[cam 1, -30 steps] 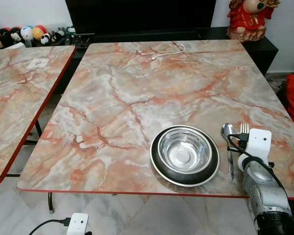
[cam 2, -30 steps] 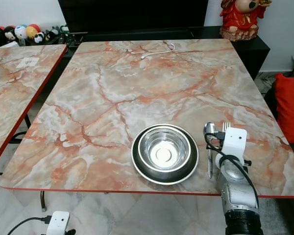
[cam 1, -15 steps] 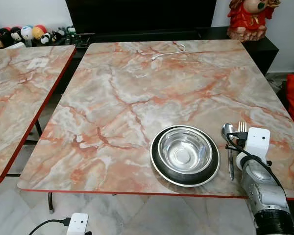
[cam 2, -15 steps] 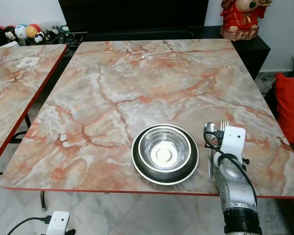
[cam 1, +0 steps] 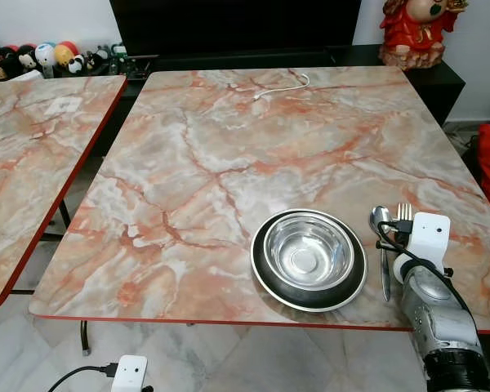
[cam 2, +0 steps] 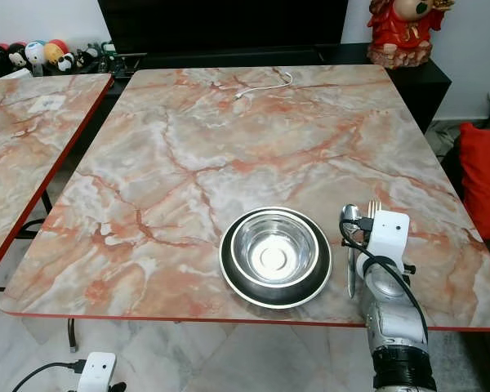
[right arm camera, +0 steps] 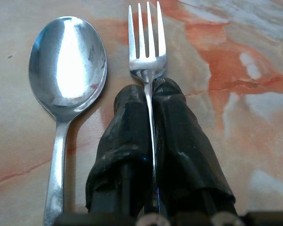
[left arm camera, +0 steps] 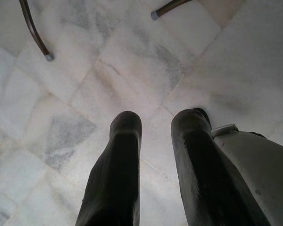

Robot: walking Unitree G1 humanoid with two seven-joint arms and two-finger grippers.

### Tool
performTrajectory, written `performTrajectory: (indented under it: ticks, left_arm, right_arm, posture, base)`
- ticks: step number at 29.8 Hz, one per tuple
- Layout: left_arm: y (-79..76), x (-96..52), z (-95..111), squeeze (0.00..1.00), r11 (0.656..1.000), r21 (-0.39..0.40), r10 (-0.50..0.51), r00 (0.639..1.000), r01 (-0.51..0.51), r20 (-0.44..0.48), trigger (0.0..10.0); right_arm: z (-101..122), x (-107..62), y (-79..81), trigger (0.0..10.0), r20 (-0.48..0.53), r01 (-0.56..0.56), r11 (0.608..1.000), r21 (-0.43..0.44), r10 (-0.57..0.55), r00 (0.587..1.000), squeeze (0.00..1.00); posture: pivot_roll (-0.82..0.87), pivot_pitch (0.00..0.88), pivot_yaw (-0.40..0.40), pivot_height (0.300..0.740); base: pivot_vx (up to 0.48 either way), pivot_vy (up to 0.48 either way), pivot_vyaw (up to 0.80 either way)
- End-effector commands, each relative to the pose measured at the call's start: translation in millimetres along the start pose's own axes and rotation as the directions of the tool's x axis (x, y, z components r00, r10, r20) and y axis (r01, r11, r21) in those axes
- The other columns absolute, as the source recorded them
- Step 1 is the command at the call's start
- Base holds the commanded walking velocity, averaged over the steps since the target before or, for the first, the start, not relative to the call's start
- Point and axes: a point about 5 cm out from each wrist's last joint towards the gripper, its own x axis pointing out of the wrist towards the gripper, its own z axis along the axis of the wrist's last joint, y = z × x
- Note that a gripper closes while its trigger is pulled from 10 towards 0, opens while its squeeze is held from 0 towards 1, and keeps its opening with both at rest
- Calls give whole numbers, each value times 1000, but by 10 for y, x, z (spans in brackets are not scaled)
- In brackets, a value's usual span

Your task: Setting the table

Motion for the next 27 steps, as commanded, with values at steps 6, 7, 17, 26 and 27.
performTrajectory:
  ticks: [6,7,17,26,27]
  left_arm:
    - [56,-11,-38,0,1000,3,14,1000,-14,-19,10000]
    - [57,-11,-39,0,1000,3,14,1000,-14,-20,10000]
    - [55,-10,-36,0,1000,3,14,1000,-14,-19,10000]
    - [52,-11,-38,0,1000,3,14,1000,-14,-19,10000]
    - [53,-11,-39,0,1000,3,14,1000,-14,-19,10000]
  right_arm:
    - [-44,-1,-24,10000,-16,13,1000,5,-13,1000,208]
    - [-45,-2,-25,10000,-16,15,1000,4,-15,1000,220]
    - [-59,-4,-24,10000,-23,17,1000,-1,-17,1000,220]
    - [-73,-5,-32,10000,-30,19,1000,-3,-19,999,349]
    - [-73,-5,-31,10000,-30,19,1000,-3,-19,999,349]
  posture:
    - [-84,108,65,740]
    - [-83,109,64,740]
    - [-83,108,65,740]
    - [-83,107,64,740]
    - [-83,107,64,740]
  base:
    - [0,0,0]
    - [0,0,0]
    - [0,0,0]
    - [0,0,0]
    - [0,0,0]
